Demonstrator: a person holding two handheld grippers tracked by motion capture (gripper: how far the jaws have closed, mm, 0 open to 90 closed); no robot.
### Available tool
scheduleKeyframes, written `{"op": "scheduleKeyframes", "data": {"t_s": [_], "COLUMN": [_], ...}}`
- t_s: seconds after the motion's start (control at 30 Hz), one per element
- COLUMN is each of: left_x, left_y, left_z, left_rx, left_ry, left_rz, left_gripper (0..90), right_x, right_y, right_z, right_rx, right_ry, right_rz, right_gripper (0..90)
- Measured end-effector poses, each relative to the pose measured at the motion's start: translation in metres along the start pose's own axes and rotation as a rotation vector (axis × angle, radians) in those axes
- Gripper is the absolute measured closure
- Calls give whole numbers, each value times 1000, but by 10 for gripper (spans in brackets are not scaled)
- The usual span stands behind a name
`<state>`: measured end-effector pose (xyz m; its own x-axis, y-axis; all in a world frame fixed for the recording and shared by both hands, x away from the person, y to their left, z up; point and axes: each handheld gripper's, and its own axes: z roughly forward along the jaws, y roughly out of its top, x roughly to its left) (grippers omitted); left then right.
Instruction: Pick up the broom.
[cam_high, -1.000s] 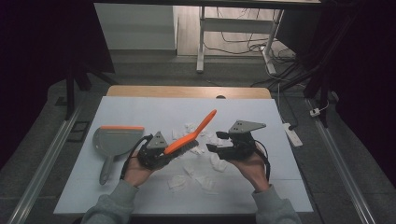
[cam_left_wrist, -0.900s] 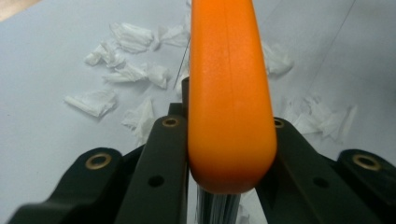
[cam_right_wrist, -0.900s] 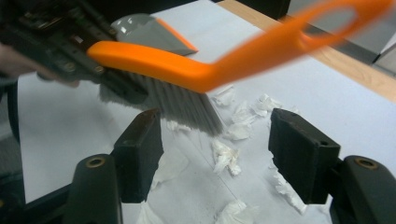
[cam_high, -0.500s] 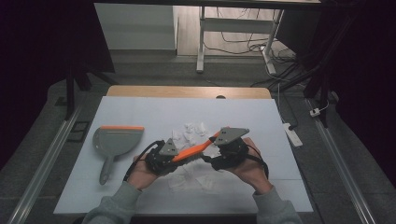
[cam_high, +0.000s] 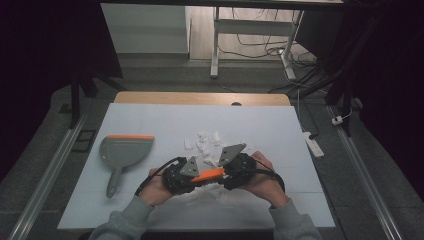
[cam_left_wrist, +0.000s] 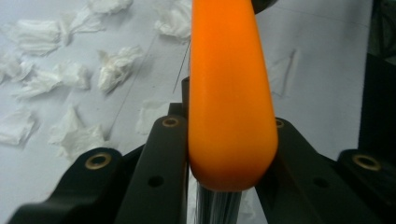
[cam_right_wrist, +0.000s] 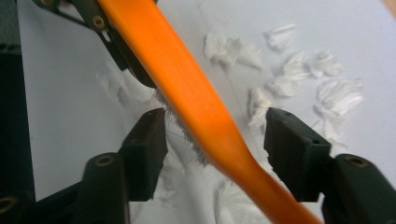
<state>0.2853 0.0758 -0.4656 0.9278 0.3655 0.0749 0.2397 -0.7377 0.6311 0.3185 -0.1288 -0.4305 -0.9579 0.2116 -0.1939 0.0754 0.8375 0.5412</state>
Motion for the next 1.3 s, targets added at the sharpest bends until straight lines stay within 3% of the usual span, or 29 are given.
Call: {"op": "scheduleKeyframes", "data": {"t_s": [0.13,0.27,0.3,0.47,0.53,0.73,0.87,0.9,1.0,1.03,1.1,1.3], "left_x": [-2,0,0,0,0,6,9,10,13,14,15,17], "left_y": [1,0,0,0,-1,-4,-6,-7,-11,-12,-16,-34], "left_z": [0,-1,-1,0,0,-4,-9,-11,-22,-25,-32,-52], "left_rx": [0,-7,-7,-3,-5,-43,-89,-105,-171,-184,-217,-224], "left_ry": [-12,-44,-46,-57,-68,-102,-33,-10,50,62,87,175], "left_rz": [13,16,18,36,37,25,-21,-38,-97,-108,-147,-207], "left_gripper": [796,796,796,796,794,755,655,529,457,380,344,277], "right_x": [2,3,5,7,10,13,12,11,7,3,0,-14], "right_y": [-1,-1,-2,-4,-5,-5,-4,-4,-6,-9,-10,-19], "right_z": [2,3,4,6,6,2,2,1,-1,-3,-5,-11], "right_rx": [15,22,29,40,43,34,24,21,5,-10,-19,-96], "right_ry": [40,54,54,67,67,72,60,53,39,35,34,44], "right_rz": [-31,-58,-87,-123,-158,-205,-182,-177,-143,-117,-102,-7], "right_gripper": [555,581,604,635,654,680,697,698,699,699,699,699]}}
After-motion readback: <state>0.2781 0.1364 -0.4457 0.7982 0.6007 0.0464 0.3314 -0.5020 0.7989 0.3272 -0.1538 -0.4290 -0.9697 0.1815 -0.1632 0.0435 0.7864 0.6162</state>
